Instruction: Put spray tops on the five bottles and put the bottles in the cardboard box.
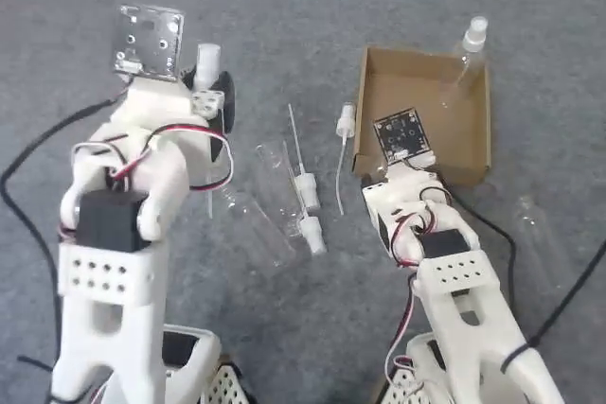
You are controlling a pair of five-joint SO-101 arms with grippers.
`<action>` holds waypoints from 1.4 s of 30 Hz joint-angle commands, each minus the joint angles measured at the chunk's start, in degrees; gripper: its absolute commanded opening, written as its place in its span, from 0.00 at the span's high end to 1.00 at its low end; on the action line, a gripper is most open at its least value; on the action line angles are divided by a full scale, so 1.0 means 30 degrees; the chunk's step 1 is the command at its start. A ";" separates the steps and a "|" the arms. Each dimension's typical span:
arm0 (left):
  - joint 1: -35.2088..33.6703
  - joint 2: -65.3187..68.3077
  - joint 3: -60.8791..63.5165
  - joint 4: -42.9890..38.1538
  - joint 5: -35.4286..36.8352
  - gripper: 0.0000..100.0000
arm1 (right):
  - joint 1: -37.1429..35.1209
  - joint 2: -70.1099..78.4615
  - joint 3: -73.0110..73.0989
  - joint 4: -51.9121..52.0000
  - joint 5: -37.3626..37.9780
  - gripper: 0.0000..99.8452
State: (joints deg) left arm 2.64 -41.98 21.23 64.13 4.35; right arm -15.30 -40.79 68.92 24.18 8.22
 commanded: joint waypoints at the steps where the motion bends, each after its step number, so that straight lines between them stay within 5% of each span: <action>1: 0.0117 -0.0879 -0.0044 0.0029 0.0264 0.99 | 0.0220 -0.0630 0.0410 -0.0571 -0.0176 0.78; 11: 0.0205 -0.0879 -0.0044 0.0029 0.0264 0.99 | -0.0015 -0.0630 0.1143 -0.0806 -0.0205 0.80; 16: 0.0850 -0.1055 -0.0308 -0.0469 0.0147 0.99 | 0.0220 -0.0659 0.0088 -0.0484 0.0000 1.00; 22: 0.0996 -0.1055 -0.0747 -0.2139 0.0088 0.99 | 0.0132 -0.0659 -0.3487 0.4293 0.1905 0.99; 30: 0.0938 -0.3077 -0.0864 -0.4982 0.0234 0.99 | -0.5055 -0.0630 -0.7414 0.7165 0.2930 0.99; 36: -0.1817 -0.6066 -0.0806 -0.5656 0.0381 0.99 | -0.9011 -0.0396 -0.8322 0.6579 0.2755 0.99; 42: -0.3575 -0.6593 -0.0689 -0.5538 0.3810 0.99 | -1.1150 -0.0396 -0.8234 0.6491 0.2755 0.99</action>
State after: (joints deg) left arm -6.07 -60.97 21.41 48.84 9.98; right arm -46.24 -41.05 48.26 43.60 16.04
